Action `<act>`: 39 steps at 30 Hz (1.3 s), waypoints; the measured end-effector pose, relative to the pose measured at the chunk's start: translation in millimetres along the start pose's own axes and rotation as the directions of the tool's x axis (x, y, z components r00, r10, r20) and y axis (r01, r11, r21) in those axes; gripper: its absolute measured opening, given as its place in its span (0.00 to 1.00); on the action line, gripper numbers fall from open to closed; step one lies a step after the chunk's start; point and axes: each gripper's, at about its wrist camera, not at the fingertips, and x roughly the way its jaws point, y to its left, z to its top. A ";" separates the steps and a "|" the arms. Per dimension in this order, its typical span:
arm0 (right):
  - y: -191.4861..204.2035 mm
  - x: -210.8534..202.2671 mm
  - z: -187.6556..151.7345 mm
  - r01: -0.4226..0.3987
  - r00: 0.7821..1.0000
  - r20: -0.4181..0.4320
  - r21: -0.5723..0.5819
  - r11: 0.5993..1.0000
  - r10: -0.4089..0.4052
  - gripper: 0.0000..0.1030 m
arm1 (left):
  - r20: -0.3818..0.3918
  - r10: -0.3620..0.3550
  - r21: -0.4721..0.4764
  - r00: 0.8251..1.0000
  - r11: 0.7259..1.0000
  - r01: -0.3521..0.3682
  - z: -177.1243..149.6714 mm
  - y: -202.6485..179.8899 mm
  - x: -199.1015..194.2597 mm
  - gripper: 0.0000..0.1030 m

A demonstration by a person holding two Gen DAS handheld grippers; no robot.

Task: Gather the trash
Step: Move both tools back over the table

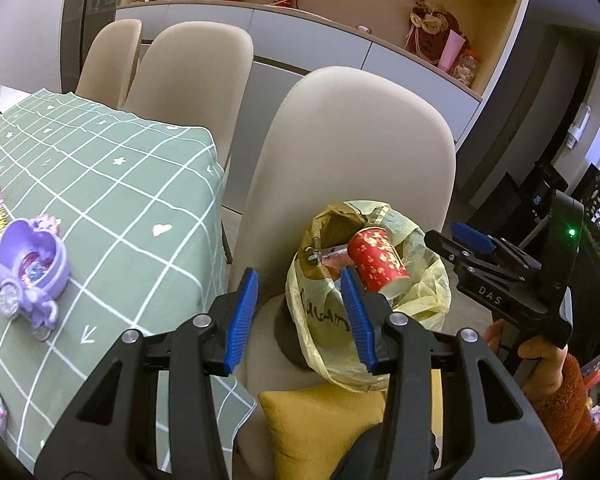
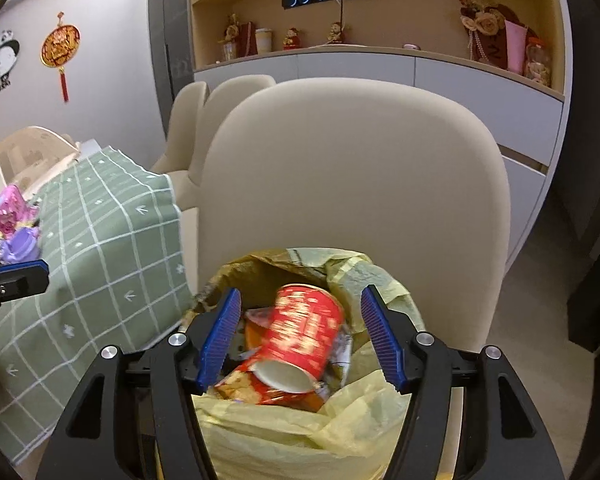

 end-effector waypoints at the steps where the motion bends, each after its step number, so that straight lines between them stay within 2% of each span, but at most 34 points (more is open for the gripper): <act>1: 1.1 -2.0 0.4 -0.012 1.000 0.002 0.000 1.000 0.012 0.58 | 0.005 0.002 -0.001 1.000 1.000 -0.002 -1.2 0.7 -3.1 0.40; 5: 15.9 -13.7 2.3 -0.045 0.999 0.010 -0.029 0.999 0.045 0.58 | 0.027 0.013 -0.001 1.000 1.000 -0.013 -5.5 6.5 -19.0 0.40; 9: 39.2 -26.3 2.4 -0.074 0.997 0.008 -0.086 0.994 0.075 0.58 | 0.057 0.054 0.018 0.997 0.998 -0.056 -13.8 20.6 -40.7 0.40; 16: 93.5 -38.5 1.0 -0.176 0.984 -0.003 -0.170 0.970 0.178 0.58 | 0.079 0.172 -0.027 0.982 0.985 -0.171 -40.8 81.4 -95.7 0.41; 20: 129.3 -41.8 -2.1 -0.221 0.974 -0.006 -0.219 0.950 0.225 0.58 | 0.100 0.259 -0.106 0.961 0.963 -0.248 -57.8 129.1 -137.3 0.41; 24: 166.2 -42.9 -3.7 -0.258 0.964 0.000 -0.248 0.934 0.267 0.58 | 0.153 0.337 -0.166 0.929 0.936 -0.311 -73.0 168.5 -183.8 0.47; 27: 188.4 -39.1 -4.4 -0.304 0.951 -0.020 -0.249 0.920 0.309 0.58 | 0.178 0.392 -0.233 0.903 0.908 -0.348 -81.8 200.0 -212.9 0.47; 28: 196.6 -37.1 -5.2 -0.317 0.947 -0.029 -0.252 0.914 0.320 0.58 | 0.180 0.400 -0.254 0.899 0.901 -0.351 -84.0 209.3 -220.0 0.47; 30: 210.8 -34.1 -8.1 -0.329 0.943 -0.044 -0.270 0.905 0.330 0.58 | 0.179 0.426 -0.297 0.887 0.883 -0.364 -90.1 230.4 -236.1 0.47; 33: 229.6 -31.5 -15.2 -0.327 0.944 -0.063 -0.314 0.891 0.324 0.58 | 0.178 0.465 -0.314 0.867 0.862 -0.398 -94.9 249.1 -251.5 0.47; 35: 237.0 -29.5 -18.1 -0.329 0.944 -0.075 -0.327 0.886 0.323 0.58 | 0.176 0.473 -0.313 0.863 0.858 -0.406 -96.8 262.3 -257.6 0.47; 39: 249.6 -27.3 -22.7 -0.363 0.932 -0.108 -0.328 0.872 0.347 0.58 | 0.160 0.460 -0.296 0.874 0.867 -0.402 -102.6 285.1 -261.2 0.47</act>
